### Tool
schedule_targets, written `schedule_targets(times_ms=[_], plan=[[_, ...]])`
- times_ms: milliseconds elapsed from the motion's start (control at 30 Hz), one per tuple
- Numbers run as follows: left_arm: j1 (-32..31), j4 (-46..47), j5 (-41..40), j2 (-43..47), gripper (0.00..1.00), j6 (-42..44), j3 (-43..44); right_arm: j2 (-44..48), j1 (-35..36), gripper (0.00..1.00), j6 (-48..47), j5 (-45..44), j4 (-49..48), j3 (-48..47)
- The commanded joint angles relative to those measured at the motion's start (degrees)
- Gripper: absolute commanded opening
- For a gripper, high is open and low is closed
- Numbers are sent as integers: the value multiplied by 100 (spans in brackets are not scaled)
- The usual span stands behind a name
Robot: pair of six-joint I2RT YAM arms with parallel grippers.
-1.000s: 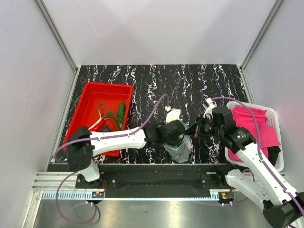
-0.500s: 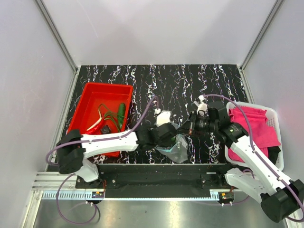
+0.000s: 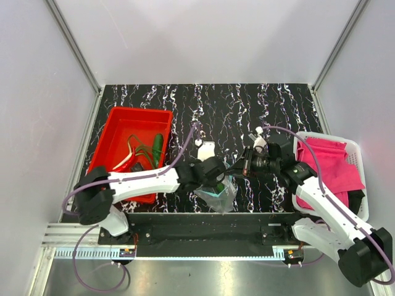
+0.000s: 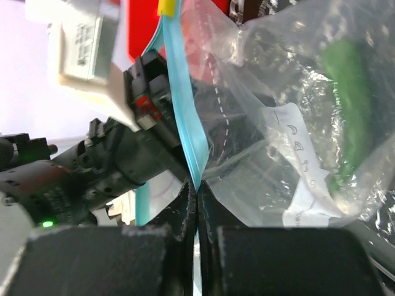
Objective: Open the zip-top bag and remove the fake food
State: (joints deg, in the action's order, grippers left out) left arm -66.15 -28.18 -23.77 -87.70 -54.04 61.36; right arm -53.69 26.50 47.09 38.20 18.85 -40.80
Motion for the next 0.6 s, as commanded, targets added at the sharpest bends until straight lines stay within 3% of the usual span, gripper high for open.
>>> schedule_targets(times_ms=[0,133,367,567], plan=[[14,243,-14,-493,30,-45,86,297,31,0,63,-172,-154,256],[14,637,153,-731,33,-54,130,421,30,0,-7,-295,100,362],[6,1025,294,-1090,53,-80,218,588,22,0,-244,-655,620,300],[14,1061,382,-1627,60,-203,464,676,22,0,-227,-647,672,239]])
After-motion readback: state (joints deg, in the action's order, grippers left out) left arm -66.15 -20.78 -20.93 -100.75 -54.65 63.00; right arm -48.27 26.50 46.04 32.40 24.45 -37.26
